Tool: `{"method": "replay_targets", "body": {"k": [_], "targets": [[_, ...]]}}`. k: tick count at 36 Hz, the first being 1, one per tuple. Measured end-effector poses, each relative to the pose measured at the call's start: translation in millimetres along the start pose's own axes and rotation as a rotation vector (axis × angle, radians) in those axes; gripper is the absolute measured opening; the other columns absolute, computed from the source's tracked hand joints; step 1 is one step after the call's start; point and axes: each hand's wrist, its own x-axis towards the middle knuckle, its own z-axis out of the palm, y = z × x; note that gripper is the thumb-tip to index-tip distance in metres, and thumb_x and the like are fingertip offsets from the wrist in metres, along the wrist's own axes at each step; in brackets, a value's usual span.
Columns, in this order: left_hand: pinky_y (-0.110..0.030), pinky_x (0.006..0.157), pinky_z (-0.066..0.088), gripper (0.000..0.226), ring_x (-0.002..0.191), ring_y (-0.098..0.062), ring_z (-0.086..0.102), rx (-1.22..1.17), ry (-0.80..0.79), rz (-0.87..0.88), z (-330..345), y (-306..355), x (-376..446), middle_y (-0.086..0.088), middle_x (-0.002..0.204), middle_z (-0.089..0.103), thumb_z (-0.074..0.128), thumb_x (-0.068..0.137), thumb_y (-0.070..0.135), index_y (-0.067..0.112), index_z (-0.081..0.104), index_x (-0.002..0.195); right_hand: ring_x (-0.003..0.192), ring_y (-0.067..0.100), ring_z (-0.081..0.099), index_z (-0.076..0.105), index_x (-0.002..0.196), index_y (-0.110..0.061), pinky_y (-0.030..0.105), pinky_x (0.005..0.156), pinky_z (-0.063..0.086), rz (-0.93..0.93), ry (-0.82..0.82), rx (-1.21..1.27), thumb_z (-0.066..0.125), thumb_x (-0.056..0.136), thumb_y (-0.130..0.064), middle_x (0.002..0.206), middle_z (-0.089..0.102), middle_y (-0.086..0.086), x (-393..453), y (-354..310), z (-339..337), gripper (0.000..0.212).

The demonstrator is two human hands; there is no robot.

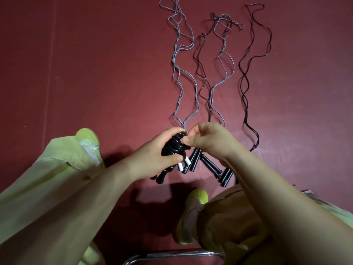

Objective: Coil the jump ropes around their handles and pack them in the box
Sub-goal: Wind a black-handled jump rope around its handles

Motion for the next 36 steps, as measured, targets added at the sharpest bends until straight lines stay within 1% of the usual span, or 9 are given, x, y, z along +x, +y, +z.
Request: {"method": "replay_targets", "body": {"k": [3, 8, 12, 16, 22, 26, 29, 31, 36], "targets": [[-0.03, 0.087, 0.052, 0.055, 0.09, -0.003, 0.059, 0.029, 0.009, -0.001, -0.1, 0.6, -0.2, 0.012, 0.111, 0.057, 0.06, 0.071, 0.027, 0.059, 0.041, 0.11, 0.05, 0.001, 0.05, 0.063, 0.076, -0.014, 0.015, 0.054, 0.038, 0.009, -0.005, 0.017, 0.075, 0.082, -0.013, 0.072, 0.064, 0.005, 0.7, 2.1, 1.2, 0.013], [-0.027, 0.084, 0.05, 0.056, 0.088, -0.004, 0.057, 0.037, -0.015, 0.021, -1.9, 2.1, 0.3, 0.014, 0.107, 0.055, 0.06, 0.071, 0.025, 0.057, 0.039, 0.112, 0.051, -0.005, 0.055, 0.066, 0.085, -0.017, 0.008, 0.051, 0.039, 0.025, -0.048, 0.069, 0.072, 0.084, -0.011, 0.069, 0.065, -0.004, 2.7, 2.8, -1.4, 0.008], [-0.029, 0.082, 0.05, 0.054, 0.089, -0.006, 0.057, 0.033, -0.034, 0.025, 1.6, 2.9, -1.7, 0.009, 0.11, 0.057, 0.06, 0.071, 0.023, 0.055, 0.04, 0.111, 0.059, 0.022, 0.039, 0.07, 0.07, -0.019, 0.029, 0.056, 0.031, 0.037, -0.031, 0.085, 0.072, 0.085, -0.016, 0.064, 0.061, 0.003, 2.5, 6.9, 1.1, 0.016], [-0.015, 0.088, 0.045, 0.054, 0.097, 0.007, 0.056, -0.009, -0.016, 0.032, 2.9, 0.9, -1.8, 0.018, 0.111, 0.056, 0.062, 0.072, 0.026, 0.051, 0.04, 0.115, 0.066, 0.023, 0.043, 0.068, 0.066, -0.021, 0.037, 0.067, 0.038, 0.018, 0.0, 0.119, 0.072, 0.085, -0.021, 0.07, 0.06, 0.005, 0.4, 4.3, 4.2, 0.019], [-0.041, 0.088, 0.052, 0.06, 0.091, -0.015, 0.061, -0.028, 0.091, 0.015, -1.4, 1.5, 4.4, -0.008, 0.107, 0.058, 0.06, 0.059, 0.052, 0.044, 0.03, 0.109, 0.058, 0.007, 0.043, 0.06, 0.071, -0.018, 0.031, 0.064, 0.044, -0.027, 0.028, 0.306, 0.065, 0.09, -0.02, 0.068, 0.051, -0.001, -0.9, 1.8, 6.4, 0.019], [-0.035, 0.09, 0.05, 0.049, 0.094, -0.007, 0.057, -0.004, 0.092, 0.082, 2.4, 6.0, 3.4, 0.003, 0.106, 0.055, 0.059, 0.065, 0.049, 0.04, 0.036, 0.107, 0.059, 0.009, 0.047, 0.06, 0.068, -0.023, 0.026, 0.058, 0.041, -0.123, 0.076, 0.28, 0.064, 0.09, -0.033, 0.059, 0.053, -0.011, -0.3, 6.5, 11.3, 0.025], [-0.021, 0.086, 0.046, 0.046, 0.091, 0.003, 0.055, 0.017, 0.082, 0.123, 3.9, 10.4, 1.3, 0.01, 0.104, 0.054, 0.06, 0.067, 0.046, 0.037, 0.038, 0.107, 0.072, 0.024, 0.049, 0.061, 0.066, -0.021, 0.042, 0.068, 0.041, -0.14, 0.094, 0.337, 0.067, 0.073, -0.059, 0.071, 0.054, 0.006, 1.0, 7.7, 16.5, 0.038], [-0.02, 0.083, 0.046, 0.044, 0.087, 0.004, 0.055, 0.042, 0.079, 0.142, 2.6, 12.8, 0.5, 0.015, 0.1, 0.054, 0.064, 0.07, 0.039, 0.038, 0.039, 0.106, 0.077, 0.028, 0.048, 0.06, 0.075, -0.007, 0.046, 0.071, 0.039, -0.118, 0.072, 0.37, 0.071, 0.064, -0.07, 0.079, 0.053, 0.015, 0.6, 5.1, 18.7, 0.065], [-0.021, 0.077, 0.049, 0.043, 0.081, 0.001, 0.057, 0.087, 0.046, 0.145, -0.4, 19.3, 1.7, 0.032, 0.091, 0.056, 0.061, 0.065, 0.048, 0.062, 0.037, 0.098, 0.085, 0.027, 0.047, 0.063, 0.097, -0.007, 0.044, 0.08, 0.038, -0.025, -0.062, 0.399, 0.065, 0.067, -0.066, 0.086, 0.051, 0.014, 0.1, -5.4, 0.2, 0.067]]}}
